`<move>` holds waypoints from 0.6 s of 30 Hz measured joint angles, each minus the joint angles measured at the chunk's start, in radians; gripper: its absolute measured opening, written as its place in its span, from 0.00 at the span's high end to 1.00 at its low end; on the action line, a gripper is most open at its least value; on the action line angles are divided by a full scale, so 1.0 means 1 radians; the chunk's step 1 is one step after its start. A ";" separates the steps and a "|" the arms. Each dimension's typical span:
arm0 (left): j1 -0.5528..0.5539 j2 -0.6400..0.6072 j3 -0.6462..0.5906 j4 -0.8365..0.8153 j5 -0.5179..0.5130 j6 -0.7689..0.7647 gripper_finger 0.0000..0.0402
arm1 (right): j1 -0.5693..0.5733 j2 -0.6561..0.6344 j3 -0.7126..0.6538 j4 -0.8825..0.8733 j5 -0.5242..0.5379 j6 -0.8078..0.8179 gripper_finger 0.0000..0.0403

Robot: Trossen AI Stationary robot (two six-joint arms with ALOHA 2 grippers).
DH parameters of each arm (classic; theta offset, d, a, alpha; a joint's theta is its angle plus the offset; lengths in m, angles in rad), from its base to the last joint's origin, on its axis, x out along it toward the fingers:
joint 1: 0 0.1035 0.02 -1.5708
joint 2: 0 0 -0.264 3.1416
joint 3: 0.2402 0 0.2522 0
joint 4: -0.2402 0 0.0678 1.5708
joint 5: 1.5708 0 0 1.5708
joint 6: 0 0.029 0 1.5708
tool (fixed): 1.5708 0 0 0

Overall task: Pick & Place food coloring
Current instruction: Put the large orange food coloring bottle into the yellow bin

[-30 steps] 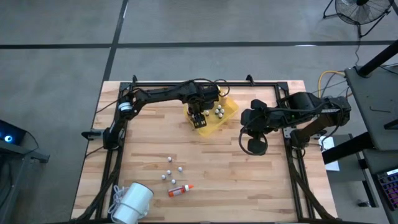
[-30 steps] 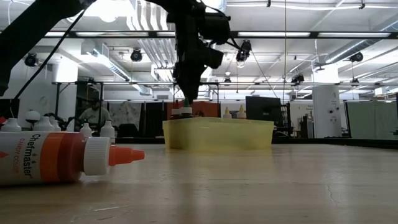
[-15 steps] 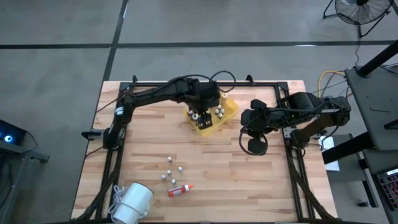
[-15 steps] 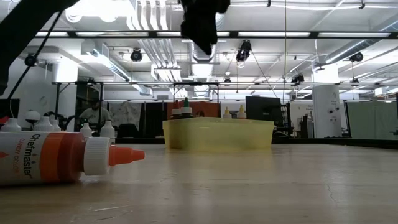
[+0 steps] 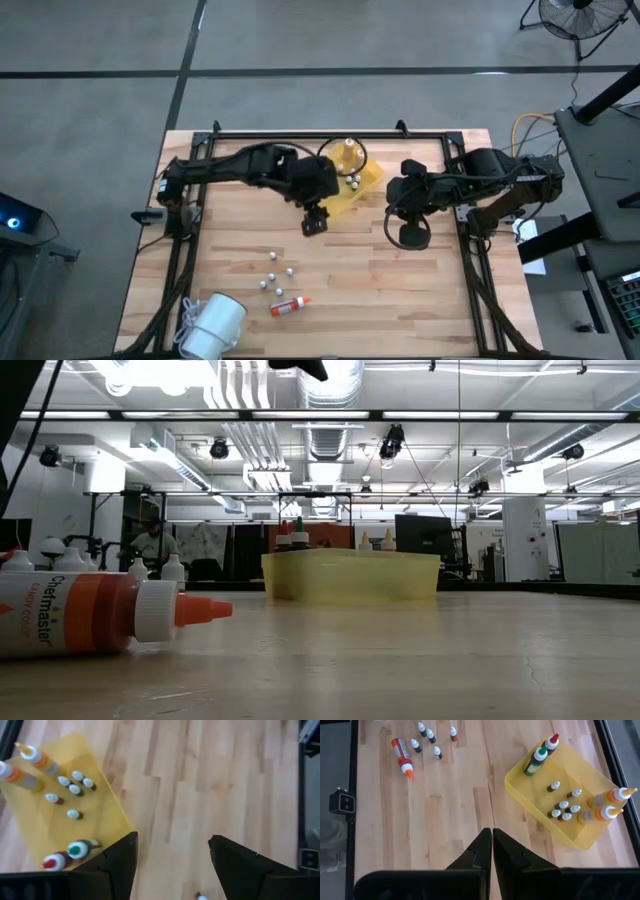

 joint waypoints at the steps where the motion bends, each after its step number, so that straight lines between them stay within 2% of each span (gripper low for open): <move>1: -0.012 -0.002 -0.003 0.002 0.000 -0.010 0.46 | 0.000 0.000 0.000 0.000 0.000 0.000 0.98; 12: -0.127 -0.035 -0.037 0.044 -0.005 -0.050 0.48 | 0.000 0.000 -0.001 0.027 -0.001 0.001 0.98; 18: -0.147 -0.061 -0.135 0.082 -0.009 -0.059 0.50 | 0.002 0.003 -0.001 0.036 -0.004 0.004 0.98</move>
